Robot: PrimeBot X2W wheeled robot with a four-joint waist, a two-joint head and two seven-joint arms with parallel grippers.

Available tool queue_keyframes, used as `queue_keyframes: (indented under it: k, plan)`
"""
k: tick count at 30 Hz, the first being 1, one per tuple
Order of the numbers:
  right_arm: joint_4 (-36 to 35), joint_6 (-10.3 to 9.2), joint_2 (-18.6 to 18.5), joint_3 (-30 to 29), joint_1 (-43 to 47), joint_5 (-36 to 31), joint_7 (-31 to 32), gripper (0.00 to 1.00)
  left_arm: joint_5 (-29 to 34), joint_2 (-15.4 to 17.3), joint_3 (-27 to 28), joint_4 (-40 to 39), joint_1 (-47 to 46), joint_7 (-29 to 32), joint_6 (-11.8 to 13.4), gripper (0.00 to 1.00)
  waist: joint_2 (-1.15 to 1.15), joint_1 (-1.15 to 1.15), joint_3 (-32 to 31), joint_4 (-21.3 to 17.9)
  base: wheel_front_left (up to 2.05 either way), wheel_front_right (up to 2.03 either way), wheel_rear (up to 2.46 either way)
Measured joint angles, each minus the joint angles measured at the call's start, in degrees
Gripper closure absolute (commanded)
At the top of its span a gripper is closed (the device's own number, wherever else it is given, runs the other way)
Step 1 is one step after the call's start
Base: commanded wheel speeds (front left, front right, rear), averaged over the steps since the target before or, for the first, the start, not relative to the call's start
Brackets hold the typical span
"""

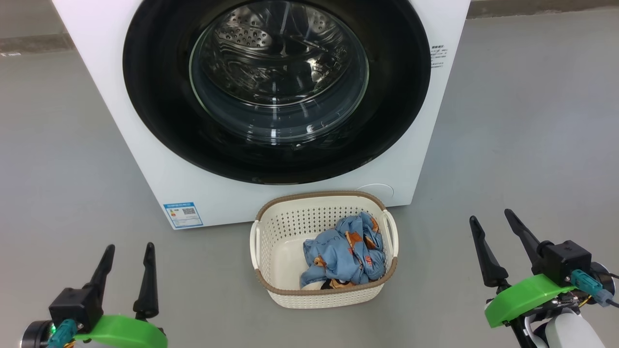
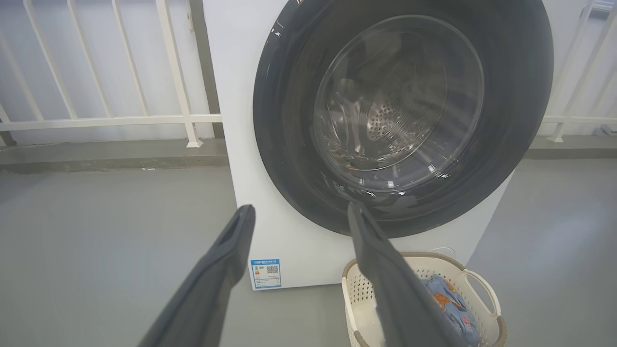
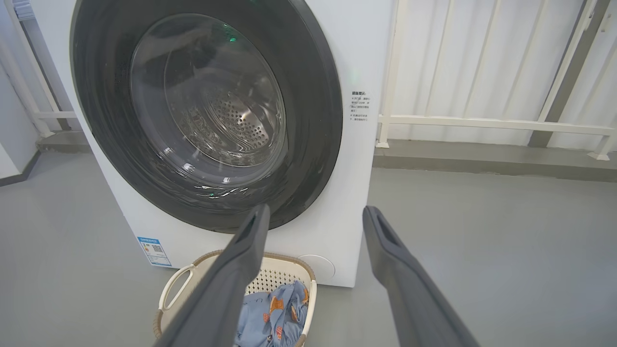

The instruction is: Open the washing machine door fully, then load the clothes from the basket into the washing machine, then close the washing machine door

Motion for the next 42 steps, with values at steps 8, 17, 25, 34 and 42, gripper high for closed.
queue_keyframes:
  k: [8, 17, 25, 34, 42]
  plan:
    - [0.37, 0.00, 0.00, -0.07, 0.00, 0.94, 0.00, 0.00, 0.42, 0.05, -0.08, 0.01, 0.00, 0.00, 0.00, 0.00, 0.00, 0.00, -0.09, 0.03, 0.00, 0.00, 0.00]
    - [1.00, 0.00, 0.01, -0.04, 0.00, 1.77, 0.00, 0.00, 0.42, 0.05, 0.10, 0.62, 0.00, 0.00, 0.00, 0.00, 0.00, 0.00, -0.04, 0.03, 0.00, 0.00, 0.00]
    - [1.13, 0.00, -0.02, 0.13, 0.00, 2.52, 0.00, 0.00, 0.42, 0.04, 0.20, 0.74, 0.00, 0.00, 0.00, 0.00, 0.00, 0.00, -0.05, 0.11, 0.00, 0.00, 0.00]
    - [0.96, 0.00, -0.04, -0.11, 0.00, 2.58, 0.00, 0.00, 1.02, 0.10, 0.52, 0.41, -0.02, 0.00, 0.00, 0.00, 0.00, 0.00, 0.38, -0.01, 0.25, 0.25, -0.51]
    - [0.78, 0.00, -0.05, -0.70, 0.00, 2.58, 0.00, 0.00, 1.41, -0.20, 1.25, -0.36, -0.21, 0.00, 0.00, 0.00, 0.00, 0.00, 0.91, 0.02, 0.91, 0.91, -1.83]
